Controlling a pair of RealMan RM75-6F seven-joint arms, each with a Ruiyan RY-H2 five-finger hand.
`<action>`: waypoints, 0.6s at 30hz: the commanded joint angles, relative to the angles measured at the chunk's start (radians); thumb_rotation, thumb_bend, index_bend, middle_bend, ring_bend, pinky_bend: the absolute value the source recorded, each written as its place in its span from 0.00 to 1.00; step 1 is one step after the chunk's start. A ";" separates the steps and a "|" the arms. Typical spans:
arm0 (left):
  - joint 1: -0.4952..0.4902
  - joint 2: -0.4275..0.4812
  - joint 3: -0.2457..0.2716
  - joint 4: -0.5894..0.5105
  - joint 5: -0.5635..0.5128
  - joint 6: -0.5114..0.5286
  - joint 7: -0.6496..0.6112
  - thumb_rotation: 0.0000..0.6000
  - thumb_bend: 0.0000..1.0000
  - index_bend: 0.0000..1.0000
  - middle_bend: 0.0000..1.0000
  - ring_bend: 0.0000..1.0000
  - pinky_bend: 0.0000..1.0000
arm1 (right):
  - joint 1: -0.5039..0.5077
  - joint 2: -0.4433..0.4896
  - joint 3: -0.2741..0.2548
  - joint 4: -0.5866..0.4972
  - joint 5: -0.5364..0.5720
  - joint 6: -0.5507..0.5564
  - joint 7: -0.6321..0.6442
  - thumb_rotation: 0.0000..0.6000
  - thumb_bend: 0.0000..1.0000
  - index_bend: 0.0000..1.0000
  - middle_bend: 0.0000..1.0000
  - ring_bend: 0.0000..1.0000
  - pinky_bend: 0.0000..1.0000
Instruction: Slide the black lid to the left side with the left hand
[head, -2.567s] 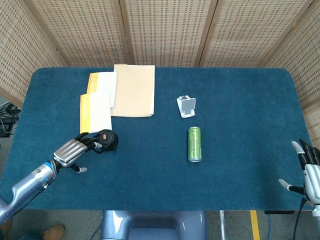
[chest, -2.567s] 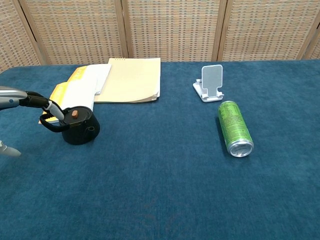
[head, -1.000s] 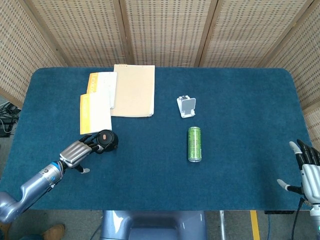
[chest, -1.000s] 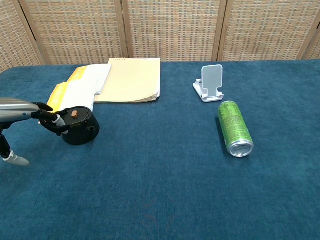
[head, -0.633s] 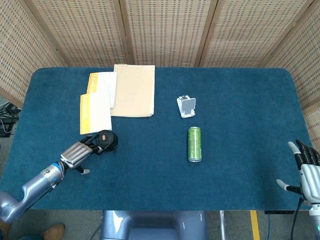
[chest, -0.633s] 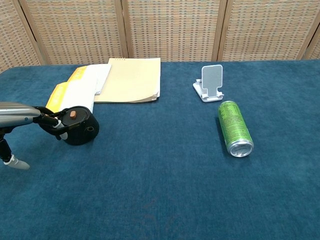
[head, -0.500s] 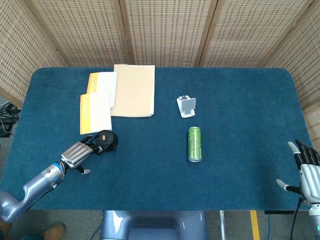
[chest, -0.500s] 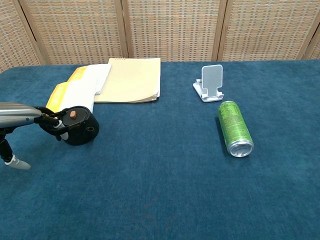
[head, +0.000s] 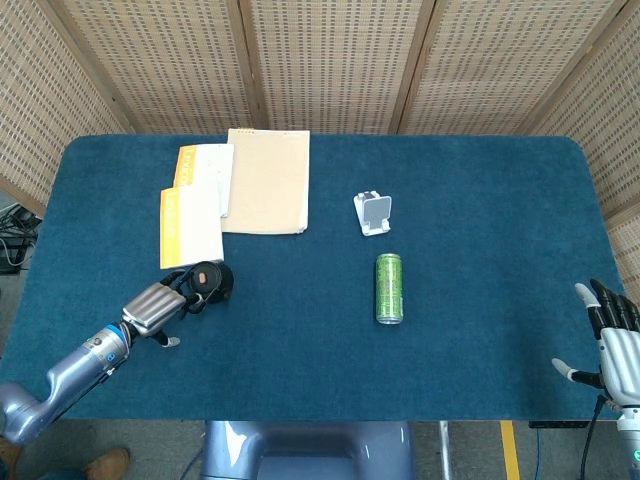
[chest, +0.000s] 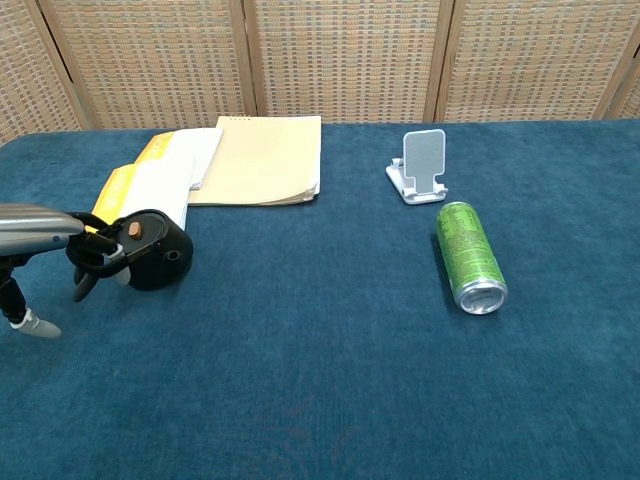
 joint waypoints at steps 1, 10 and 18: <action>0.001 0.001 -0.002 -0.001 -0.004 0.000 0.001 1.00 0.19 0.62 0.62 0.47 0.00 | 0.000 0.001 0.000 0.000 0.000 0.000 0.001 1.00 0.00 0.00 0.00 0.00 0.00; 0.012 0.011 -0.008 -0.002 -0.012 0.019 0.019 1.00 0.19 0.88 0.75 0.53 0.00 | -0.003 0.005 -0.001 -0.002 -0.005 0.007 0.008 1.00 0.00 0.00 0.00 0.00 0.00; 0.024 0.015 -0.016 0.000 -0.011 0.048 0.018 1.00 0.19 1.00 0.86 0.59 0.00 | -0.005 0.006 0.000 -0.003 -0.006 0.010 0.011 1.00 0.00 0.00 0.00 0.00 0.00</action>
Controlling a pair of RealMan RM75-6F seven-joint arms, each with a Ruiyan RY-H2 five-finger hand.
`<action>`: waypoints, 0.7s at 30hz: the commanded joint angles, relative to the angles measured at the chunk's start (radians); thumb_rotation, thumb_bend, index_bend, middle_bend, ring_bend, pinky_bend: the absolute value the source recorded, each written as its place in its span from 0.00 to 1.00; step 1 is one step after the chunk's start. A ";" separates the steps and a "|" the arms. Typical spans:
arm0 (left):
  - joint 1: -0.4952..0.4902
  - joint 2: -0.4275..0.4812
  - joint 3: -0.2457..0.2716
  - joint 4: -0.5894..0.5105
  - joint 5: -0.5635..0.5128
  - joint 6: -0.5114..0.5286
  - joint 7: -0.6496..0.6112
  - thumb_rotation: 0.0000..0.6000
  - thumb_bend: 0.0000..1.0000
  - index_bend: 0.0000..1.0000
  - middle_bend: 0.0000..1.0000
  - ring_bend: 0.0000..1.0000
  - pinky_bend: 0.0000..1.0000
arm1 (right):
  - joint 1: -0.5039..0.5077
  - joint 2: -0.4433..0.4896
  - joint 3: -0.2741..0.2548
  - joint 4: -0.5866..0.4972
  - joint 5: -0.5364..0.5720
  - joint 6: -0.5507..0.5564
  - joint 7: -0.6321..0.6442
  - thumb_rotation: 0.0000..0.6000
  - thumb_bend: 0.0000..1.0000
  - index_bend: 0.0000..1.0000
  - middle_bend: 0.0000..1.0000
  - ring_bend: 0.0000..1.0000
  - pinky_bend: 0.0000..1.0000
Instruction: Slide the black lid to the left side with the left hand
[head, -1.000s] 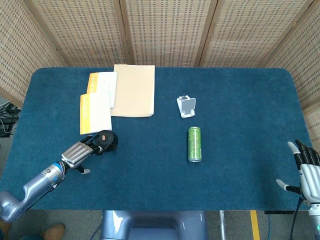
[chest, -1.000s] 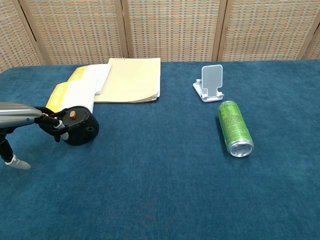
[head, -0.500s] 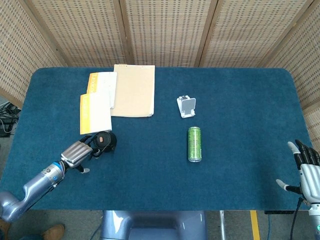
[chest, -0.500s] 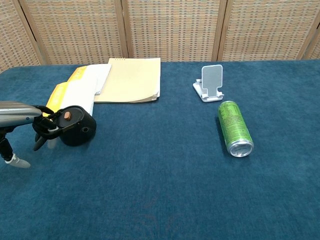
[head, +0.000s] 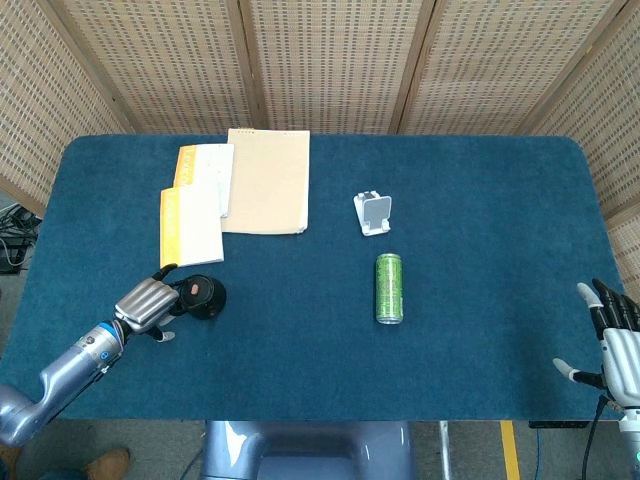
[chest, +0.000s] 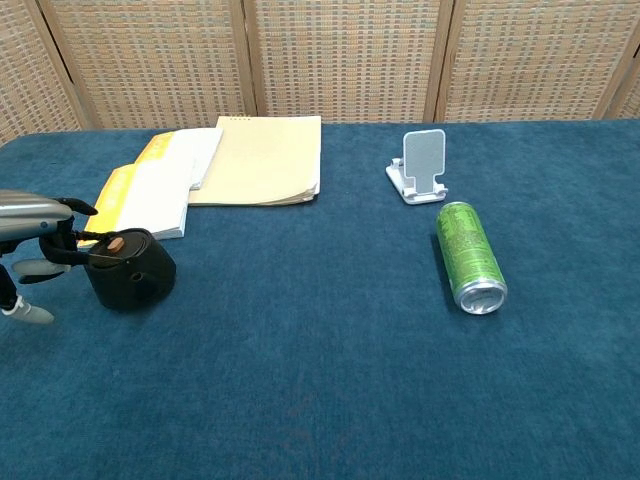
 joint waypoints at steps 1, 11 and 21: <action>0.007 -0.001 -0.004 0.005 0.005 0.018 -0.007 1.00 0.19 1.00 0.88 0.61 0.00 | 0.000 0.000 0.000 0.000 0.000 0.000 0.001 1.00 0.00 0.00 0.00 0.00 0.00; 0.030 0.009 0.010 0.076 0.116 0.160 -0.151 0.87 0.00 1.00 1.00 0.75 0.00 | -0.003 0.003 -0.001 -0.005 -0.006 0.006 0.003 1.00 0.00 0.00 0.00 0.00 0.00; 0.050 0.081 -0.005 -0.041 0.066 0.166 -0.151 0.86 0.04 1.00 1.00 0.78 0.01 | -0.007 0.008 -0.005 -0.013 -0.020 0.015 0.006 1.00 0.00 0.00 0.00 0.00 0.00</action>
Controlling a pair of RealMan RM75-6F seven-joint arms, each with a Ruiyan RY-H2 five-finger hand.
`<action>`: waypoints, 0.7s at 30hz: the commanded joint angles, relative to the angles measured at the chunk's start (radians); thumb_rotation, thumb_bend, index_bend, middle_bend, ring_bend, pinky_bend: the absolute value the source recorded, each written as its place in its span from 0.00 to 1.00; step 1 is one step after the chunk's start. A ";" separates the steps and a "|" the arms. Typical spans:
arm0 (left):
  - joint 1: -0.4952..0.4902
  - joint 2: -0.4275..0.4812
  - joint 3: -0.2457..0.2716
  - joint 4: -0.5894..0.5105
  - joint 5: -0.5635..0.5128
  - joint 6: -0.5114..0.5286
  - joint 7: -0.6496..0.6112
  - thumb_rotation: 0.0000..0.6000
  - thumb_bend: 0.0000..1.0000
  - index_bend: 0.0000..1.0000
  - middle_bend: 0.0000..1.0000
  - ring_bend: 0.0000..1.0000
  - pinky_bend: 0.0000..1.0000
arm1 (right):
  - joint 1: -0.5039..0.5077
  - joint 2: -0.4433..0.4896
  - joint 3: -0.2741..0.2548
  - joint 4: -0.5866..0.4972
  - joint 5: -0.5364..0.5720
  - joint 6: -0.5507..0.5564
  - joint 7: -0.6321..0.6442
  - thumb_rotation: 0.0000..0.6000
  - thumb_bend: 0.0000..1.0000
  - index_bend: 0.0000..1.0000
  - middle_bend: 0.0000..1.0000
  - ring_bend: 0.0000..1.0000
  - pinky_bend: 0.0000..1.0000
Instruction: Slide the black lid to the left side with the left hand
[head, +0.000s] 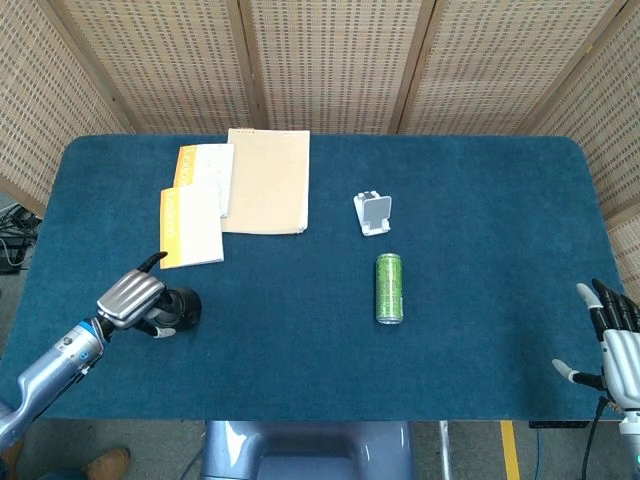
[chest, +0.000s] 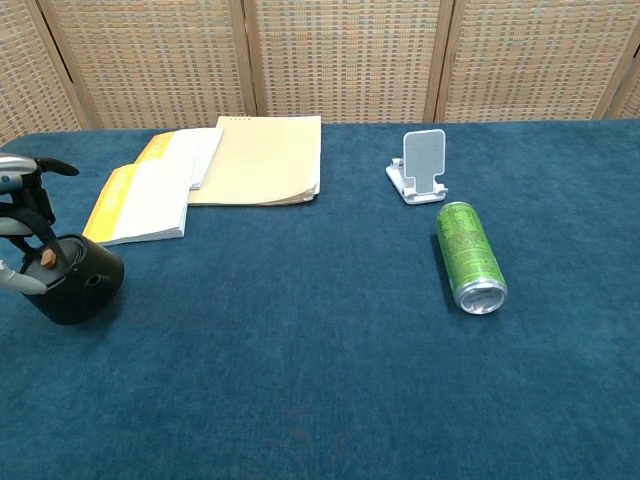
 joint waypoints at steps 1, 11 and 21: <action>0.009 0.029 -0.009 -0.045 -0.023 0.001 0.010 0.86 0.03 1.00 1.00 0.79 0.02 | -0.001 0.002 -0.001 -0.002 -0.003 0.002 0.002 1.00 0.00 0.00 0.00 0.00 0.00; 0.016 0.161 -0.038 -0.300 -0.178 -0.091 -0.040 0.23 0.00 1.00 1.00 0.84 0.06 | 0.000 0.004 -0.005 -0.008 -0.011 -0.002 0.008 1.00 0.00 0.00 0.00 0.00 0.00; 0.014 0.187 -0.056 -0.338 -0.199 -0.122 -0.012 0.21 0.24 1.00 1.00 0.85 0.06 | -0.001 0.005 -0.004 -0.008 -0.011 0.002 0.009 1.00 0.00 0.00 0.00 0.00 0.00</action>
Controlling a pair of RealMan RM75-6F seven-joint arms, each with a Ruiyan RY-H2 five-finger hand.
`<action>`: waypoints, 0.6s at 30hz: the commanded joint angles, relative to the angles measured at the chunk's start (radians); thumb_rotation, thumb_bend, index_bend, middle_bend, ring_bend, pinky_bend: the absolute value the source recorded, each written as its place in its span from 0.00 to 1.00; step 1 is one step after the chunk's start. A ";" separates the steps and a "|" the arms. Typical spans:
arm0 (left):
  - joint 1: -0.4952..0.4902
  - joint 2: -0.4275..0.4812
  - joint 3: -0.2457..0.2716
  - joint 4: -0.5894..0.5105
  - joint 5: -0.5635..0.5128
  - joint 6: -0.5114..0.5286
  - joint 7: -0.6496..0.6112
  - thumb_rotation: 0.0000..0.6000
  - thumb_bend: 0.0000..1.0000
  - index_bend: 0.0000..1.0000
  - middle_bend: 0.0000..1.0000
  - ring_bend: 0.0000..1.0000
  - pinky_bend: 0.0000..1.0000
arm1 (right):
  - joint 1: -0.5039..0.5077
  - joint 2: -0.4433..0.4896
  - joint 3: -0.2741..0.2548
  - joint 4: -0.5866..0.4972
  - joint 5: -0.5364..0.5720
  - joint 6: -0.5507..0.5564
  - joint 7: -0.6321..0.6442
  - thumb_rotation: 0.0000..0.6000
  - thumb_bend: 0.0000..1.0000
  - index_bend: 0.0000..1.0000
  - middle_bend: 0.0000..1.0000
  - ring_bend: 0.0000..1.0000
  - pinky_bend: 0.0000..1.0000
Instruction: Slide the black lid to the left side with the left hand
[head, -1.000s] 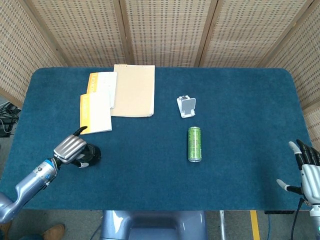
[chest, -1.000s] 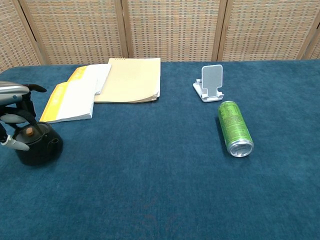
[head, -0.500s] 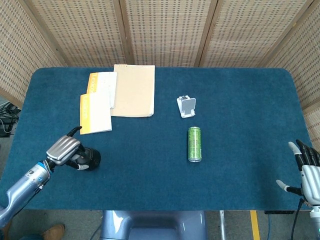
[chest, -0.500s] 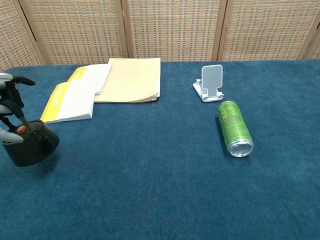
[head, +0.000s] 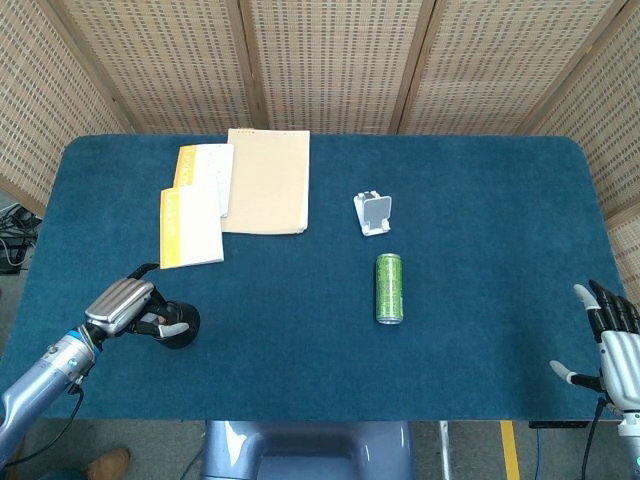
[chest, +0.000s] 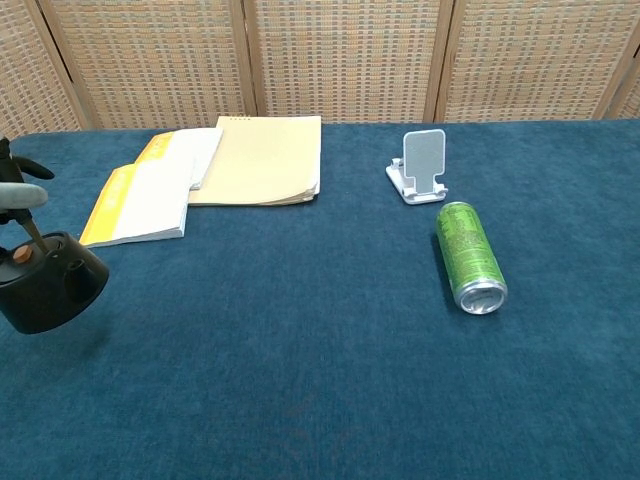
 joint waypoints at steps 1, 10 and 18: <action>-0.001 0.003 -0.003 0.001 -0.003 -0.010 0.006 0.21 0.36 1.00 1.00 0.85 0.06 | 0.001 0.000 0.000 0.000 0.000 -0.001 0.001 1.00 0.00 0.00 0.00 0.00 0.00; -0.004 0.005 -0.009 0.003 -0.020 -0.038 0.049 0.20 0.84 1.00 1.00 0.85 0.06 | -0.001 0.002 0.000 0.000 -0.002 0.002 0.006 1.00 0.00 0.00 0.00 0.00 0.00; -0.008 0.006 -0.016 -0.003 -0.032 -0.049 0.119 0.19 0.96 1.00 1.00 0.85 0.07 | -0.001 0.004 0.001 0.000 -0.001 0.003 0.011 1.00 0.00 0.00 0.00 0.00 0.00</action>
